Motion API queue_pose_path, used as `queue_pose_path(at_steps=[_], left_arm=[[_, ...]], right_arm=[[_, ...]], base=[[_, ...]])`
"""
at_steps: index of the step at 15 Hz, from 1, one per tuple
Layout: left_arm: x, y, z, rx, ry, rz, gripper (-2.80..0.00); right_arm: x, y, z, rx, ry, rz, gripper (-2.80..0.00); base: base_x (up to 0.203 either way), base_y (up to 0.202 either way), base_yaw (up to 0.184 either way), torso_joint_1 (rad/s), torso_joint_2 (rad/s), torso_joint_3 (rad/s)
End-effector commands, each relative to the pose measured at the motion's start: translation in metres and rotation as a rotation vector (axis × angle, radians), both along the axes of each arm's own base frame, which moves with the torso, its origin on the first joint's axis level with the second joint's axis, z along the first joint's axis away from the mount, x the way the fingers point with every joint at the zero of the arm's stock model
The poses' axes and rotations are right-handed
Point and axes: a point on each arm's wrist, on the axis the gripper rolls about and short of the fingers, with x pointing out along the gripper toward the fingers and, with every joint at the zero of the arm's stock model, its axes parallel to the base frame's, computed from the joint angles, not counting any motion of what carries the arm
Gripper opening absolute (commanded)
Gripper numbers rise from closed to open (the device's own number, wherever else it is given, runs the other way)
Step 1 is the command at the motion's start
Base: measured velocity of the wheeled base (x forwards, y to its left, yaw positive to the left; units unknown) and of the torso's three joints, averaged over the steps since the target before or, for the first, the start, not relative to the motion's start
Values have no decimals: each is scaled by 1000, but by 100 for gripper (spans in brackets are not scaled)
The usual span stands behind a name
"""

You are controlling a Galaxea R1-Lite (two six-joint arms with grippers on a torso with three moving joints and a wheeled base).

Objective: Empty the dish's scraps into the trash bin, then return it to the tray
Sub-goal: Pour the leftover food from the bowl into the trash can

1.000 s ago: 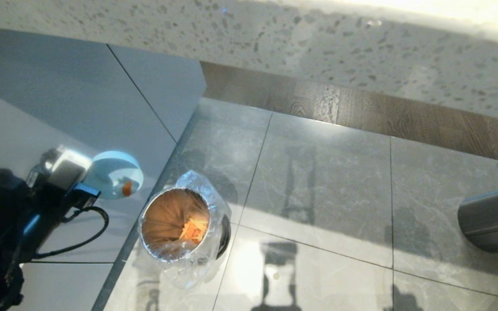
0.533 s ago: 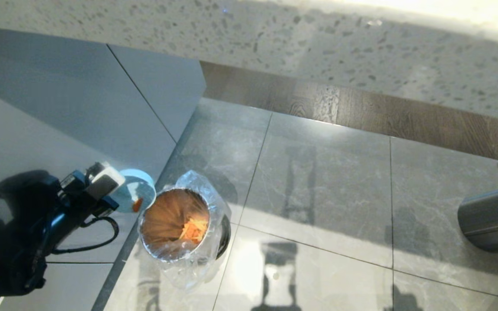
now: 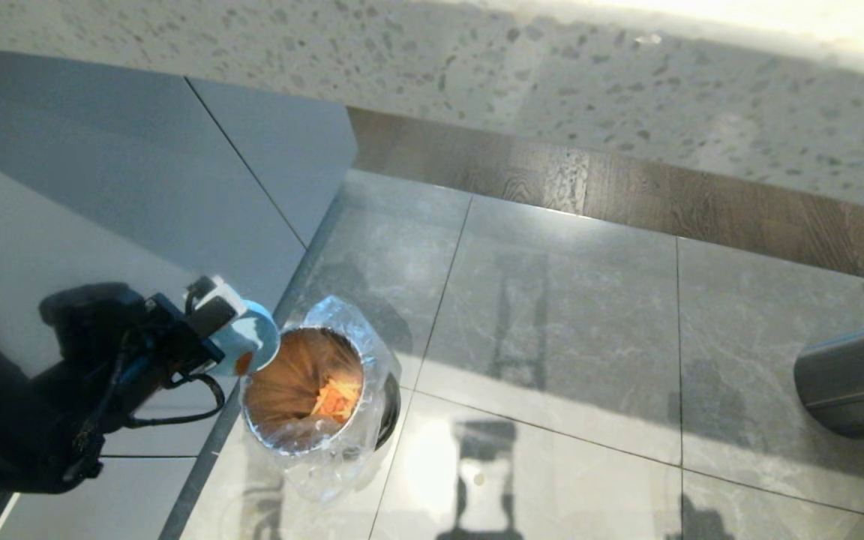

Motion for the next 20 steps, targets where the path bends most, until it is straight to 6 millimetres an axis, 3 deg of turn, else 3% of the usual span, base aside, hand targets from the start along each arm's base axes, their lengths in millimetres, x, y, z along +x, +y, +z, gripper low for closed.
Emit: queue_pose_path(at_steps=[1, 5, 8, 14, 20], left_arm=[[0, -13, 12, 9, -40, -19, -280], [-1, -29, 25, 41, -83, 60, -280], [-9, -48, 26, 98, -7, 135, -280], [-5, -62, 35, 315, 38, 112, -280], [-3, -93, 47, 539, 32, 62, -280]], right_arm=[[0, 0, 0, 0, 0, 0, -280], [0, 0, 0, 0, -1, 0, -280], [0, 0, 0, 0, -1, 0, -280], [0, 0, 0, 0, -1, 0, -280], [0, 0, 0, 0, -1, 0, -280]], base=[[0, 0, 0, 0, 0, 0], [0, 0, 0, 0, 0, 0], [0, 0, 0, 0, 0, 0], [0, 0, 0, 0, 0, 0], [0, 0, 0, 0, 0, 0]])
